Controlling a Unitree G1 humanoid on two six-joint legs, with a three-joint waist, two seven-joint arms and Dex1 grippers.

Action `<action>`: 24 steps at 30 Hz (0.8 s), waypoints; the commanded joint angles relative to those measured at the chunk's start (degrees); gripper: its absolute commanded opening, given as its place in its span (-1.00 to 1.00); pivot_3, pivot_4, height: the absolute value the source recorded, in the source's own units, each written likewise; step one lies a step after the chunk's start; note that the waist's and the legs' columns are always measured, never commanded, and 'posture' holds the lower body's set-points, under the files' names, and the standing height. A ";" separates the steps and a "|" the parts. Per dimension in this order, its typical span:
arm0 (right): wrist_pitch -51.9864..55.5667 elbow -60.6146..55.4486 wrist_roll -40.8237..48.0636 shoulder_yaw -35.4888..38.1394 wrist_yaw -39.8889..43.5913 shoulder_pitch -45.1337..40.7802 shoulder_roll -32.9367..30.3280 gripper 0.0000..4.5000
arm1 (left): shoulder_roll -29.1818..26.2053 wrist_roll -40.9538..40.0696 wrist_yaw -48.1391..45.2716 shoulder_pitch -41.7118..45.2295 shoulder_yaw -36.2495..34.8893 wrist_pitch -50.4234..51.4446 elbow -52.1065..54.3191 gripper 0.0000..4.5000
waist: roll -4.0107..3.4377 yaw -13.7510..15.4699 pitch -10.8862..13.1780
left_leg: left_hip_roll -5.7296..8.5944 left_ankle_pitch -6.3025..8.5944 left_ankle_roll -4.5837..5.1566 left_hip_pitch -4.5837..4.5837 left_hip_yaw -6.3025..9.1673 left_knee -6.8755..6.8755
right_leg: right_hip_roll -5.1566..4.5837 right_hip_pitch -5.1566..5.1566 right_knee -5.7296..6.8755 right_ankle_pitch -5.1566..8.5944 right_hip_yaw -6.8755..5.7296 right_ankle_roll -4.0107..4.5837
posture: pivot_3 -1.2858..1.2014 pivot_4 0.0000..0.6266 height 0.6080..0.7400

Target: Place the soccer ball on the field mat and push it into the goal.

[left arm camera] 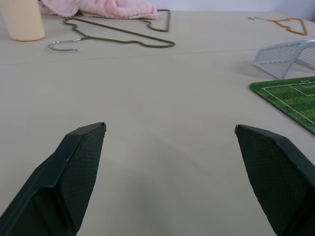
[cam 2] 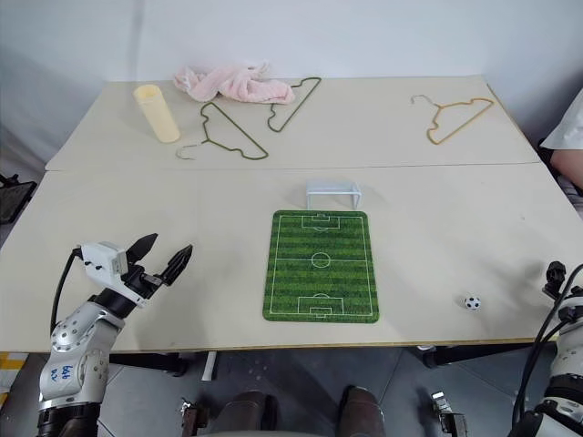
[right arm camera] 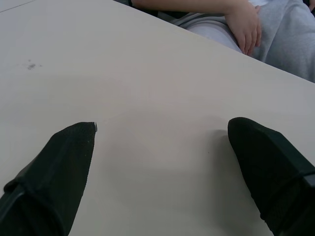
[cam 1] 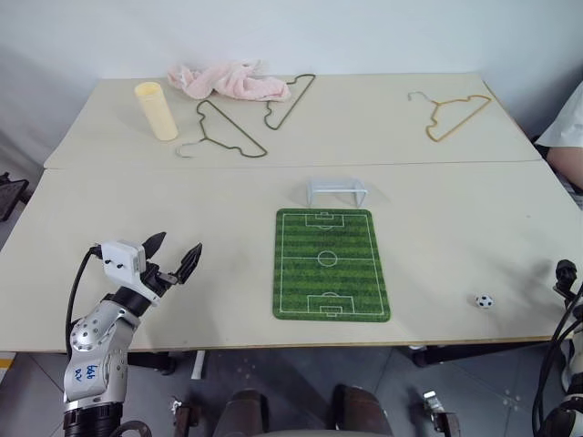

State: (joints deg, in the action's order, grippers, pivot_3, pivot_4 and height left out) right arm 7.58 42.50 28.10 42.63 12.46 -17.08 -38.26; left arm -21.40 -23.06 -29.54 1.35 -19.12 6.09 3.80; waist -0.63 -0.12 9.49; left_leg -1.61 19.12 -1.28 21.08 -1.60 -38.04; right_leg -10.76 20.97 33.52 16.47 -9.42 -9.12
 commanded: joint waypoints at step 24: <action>23.25 -49.20 7.68 -5.14 27.23 27.80 -11.40 1.00 | -7.26 -4.81 -15.98 2.27 6.39 4.42 5.78 0.99 | 0.00 0.89 0.01 | -0.12 0.12 0.06 0.06 -0.49 -0.02 | 0.11 0.49 0.15 -0.03 0.52 0.05 | 0.03 -0.52 1.00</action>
State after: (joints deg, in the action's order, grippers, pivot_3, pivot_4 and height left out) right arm 29.35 -5.50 34.96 36.92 36.91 10.17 -47.69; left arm -27.47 -26.64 -43.07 3.28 -12.82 11.20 8.19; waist -0.63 0.77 9.50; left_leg -1.73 19.25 -1.21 21.14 -2.10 -38.07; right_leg -10.65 21.47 33.67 16.43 -8.90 -9.07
